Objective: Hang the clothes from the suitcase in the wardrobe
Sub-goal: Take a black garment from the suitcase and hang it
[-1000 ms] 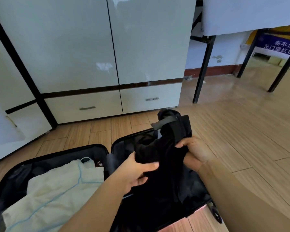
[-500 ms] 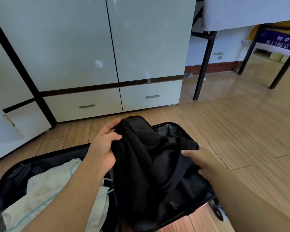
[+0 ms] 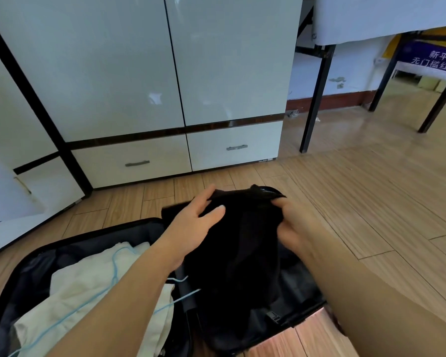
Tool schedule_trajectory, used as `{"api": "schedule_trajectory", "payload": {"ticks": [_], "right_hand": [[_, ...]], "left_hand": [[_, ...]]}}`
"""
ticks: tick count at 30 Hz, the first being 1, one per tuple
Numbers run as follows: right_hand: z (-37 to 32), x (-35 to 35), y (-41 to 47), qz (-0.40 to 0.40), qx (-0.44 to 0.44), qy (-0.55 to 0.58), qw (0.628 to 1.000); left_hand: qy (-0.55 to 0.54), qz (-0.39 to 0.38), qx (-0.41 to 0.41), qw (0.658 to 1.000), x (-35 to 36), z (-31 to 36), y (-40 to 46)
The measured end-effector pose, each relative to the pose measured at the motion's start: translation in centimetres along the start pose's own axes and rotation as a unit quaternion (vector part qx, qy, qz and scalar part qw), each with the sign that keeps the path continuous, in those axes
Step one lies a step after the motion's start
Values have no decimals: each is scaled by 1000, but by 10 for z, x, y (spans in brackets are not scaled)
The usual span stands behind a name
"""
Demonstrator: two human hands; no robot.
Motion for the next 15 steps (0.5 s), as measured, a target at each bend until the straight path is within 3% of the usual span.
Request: {"api": "schedule_trajectory", "payload": {"ticks": [8,12,15], "right_hand": [[1,-2,-28,-67,115,-49,990],[8,27,-37,-157,129,-90,975],[6,40,-46,-229,124,-154,953]], "left_hand": [[228,71,94,966,-11,-4,6],[236,9,98,967,29,-5,5],[232,12,64,971,34,-12,11]]}}
Point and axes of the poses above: each hand's wrist, its own y-axis towards the middle knuckle, its own x-axis out of the palm, z = x × y, the point moved 8 cm from there along y, towards the middle knuckle
